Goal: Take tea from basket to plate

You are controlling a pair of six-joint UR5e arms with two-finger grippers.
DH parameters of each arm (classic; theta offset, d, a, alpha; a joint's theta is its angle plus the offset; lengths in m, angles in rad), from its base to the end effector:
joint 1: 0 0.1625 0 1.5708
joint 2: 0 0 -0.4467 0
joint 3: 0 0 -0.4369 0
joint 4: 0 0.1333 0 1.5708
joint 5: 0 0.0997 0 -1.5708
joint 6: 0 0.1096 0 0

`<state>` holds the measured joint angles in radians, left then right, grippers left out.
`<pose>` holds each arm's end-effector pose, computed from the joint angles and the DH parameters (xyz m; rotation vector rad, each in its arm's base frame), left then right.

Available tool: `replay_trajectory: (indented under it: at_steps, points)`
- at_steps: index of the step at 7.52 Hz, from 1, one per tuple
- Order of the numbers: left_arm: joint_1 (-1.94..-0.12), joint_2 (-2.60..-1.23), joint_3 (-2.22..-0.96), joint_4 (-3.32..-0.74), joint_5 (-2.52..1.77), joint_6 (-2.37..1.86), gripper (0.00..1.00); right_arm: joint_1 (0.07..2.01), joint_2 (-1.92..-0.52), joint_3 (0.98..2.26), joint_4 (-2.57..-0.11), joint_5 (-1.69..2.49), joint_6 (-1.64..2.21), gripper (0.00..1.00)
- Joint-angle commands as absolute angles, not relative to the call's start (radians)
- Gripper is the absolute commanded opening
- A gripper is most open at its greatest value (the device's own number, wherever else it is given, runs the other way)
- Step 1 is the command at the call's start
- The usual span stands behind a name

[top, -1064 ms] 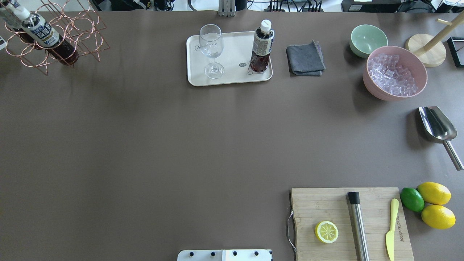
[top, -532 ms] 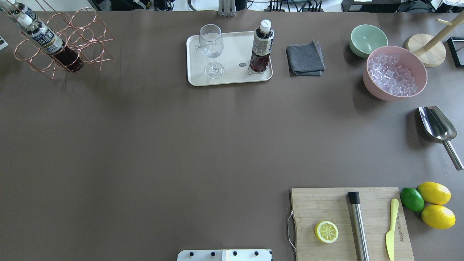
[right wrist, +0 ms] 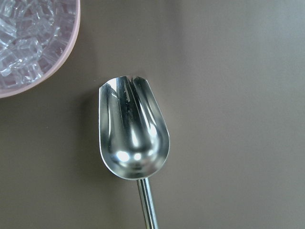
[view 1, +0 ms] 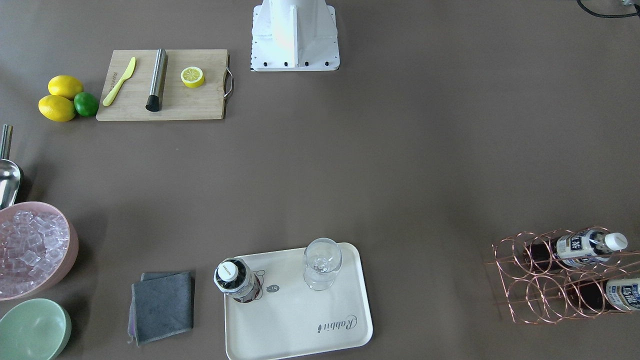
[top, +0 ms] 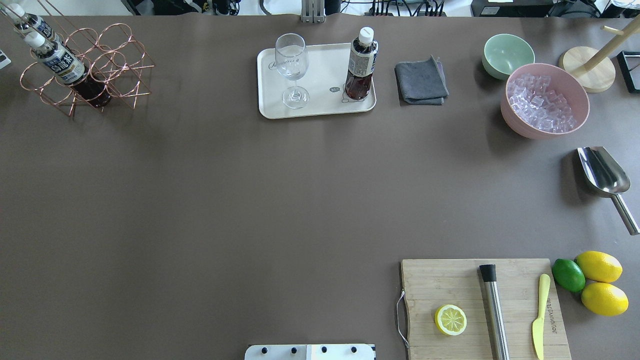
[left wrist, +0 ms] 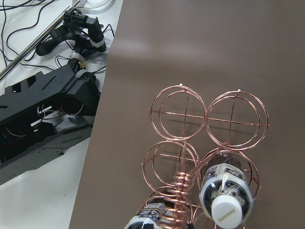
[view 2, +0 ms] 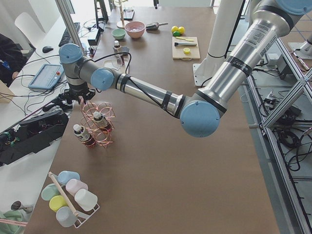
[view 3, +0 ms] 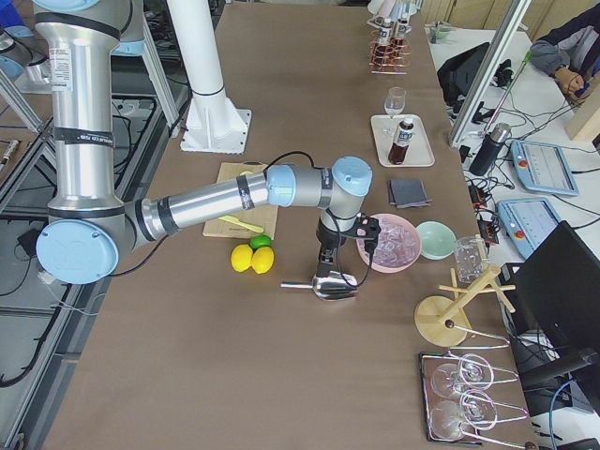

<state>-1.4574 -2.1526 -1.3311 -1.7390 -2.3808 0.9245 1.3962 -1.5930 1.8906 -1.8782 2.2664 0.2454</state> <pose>0.0348 -0.7821 0.4064 0.8028 0.5715 1.1646 -0.0259 -0.5099 0.5661 -0.1542 -0.6785 0.0713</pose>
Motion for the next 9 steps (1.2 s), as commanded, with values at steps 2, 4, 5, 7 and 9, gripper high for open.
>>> replay_trajectory:
  at_steps: [2, 4, 5, 7, 9]
  points:
    - [-1.44, -2.149, -1.33, -1.75, -2.381, 0.923, 0.0, 1.448, -1.6, 1.784, -1.744, 2.25, 0.226, 1.0]
    - [-1.44, -2.151, -1.338, -1.749, -2.382, 0.916, 0.99, 1.456, -1.597, 1.781, -1.72, 2.255, 0.225, 1.0]
    - [-1.44, -2.151, -1.339, -1.749, -2.382, 0.916, 0.99, 1.456, -1.595, 1.782, -1.72, 2.255, 0.225, 1.0]
    - [-1.442, -2.148, -1.347, -1.746, -2.382, 0.914, 0.99, 1.456, -1.594, 1.787, -1.72, 2.256, 0.225, 1.0]
    - [-1.451, -2.1, -1.437, -1.737, -2.381, 0.862, 0.99, 1.456, -1.594, 1.787, -1.72, 2.255, 0.225, 1.0]
